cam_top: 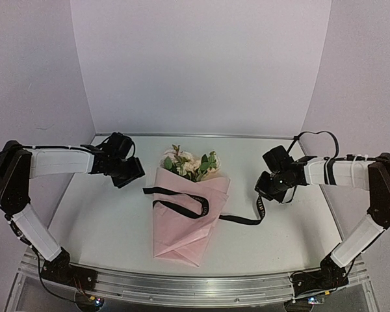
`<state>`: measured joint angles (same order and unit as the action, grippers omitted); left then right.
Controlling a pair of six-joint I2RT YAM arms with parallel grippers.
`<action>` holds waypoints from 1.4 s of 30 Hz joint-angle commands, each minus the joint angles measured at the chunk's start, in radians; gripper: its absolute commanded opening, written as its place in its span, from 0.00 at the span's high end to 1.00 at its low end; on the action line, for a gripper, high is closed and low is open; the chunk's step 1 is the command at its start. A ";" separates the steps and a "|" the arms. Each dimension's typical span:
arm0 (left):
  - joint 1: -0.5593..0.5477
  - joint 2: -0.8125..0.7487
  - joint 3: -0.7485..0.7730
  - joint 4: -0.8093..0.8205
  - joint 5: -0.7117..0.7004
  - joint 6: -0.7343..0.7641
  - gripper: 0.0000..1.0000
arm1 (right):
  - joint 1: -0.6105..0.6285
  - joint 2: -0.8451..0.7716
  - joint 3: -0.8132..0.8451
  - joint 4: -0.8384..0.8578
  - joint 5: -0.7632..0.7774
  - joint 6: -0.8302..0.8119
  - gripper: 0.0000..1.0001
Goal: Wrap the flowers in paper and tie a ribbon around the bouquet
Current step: Place the left side of the ribbon on the folded wrapping paper, then place the right side of the ribbon on the folded bouquet.
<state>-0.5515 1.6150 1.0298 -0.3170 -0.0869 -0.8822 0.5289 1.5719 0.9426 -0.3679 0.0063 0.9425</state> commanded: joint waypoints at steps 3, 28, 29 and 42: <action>0.066 0.006 -0.142 0.201 0.279 -0.268 0.31 | 0.007 0.007 0.038 -0.022 0.004 -0.020 1.00; 0.087 0.225 -0.405 0.982 0.368 -0.956 0.46 | 0.008 -0.003 0.029 -0.023 0.002 -0.027 1.00; 0.087 0.232 -0.407 0.997 0.368 -0.967 0.48 | 0.008 -0.003 0.028 -0.023 0.002 -0.027 1.00; 0.099 0.261 -0.364 1.059 0.350 -0.849 0.94 | 0.008 -0.026 0.022 -0.031 0.014 -0.039 1.00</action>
<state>-0.4649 1.8731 0.6310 0.6919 0.2712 -1.8128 0.5293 1.5719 0.9428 -0.3832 0.0056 0.9186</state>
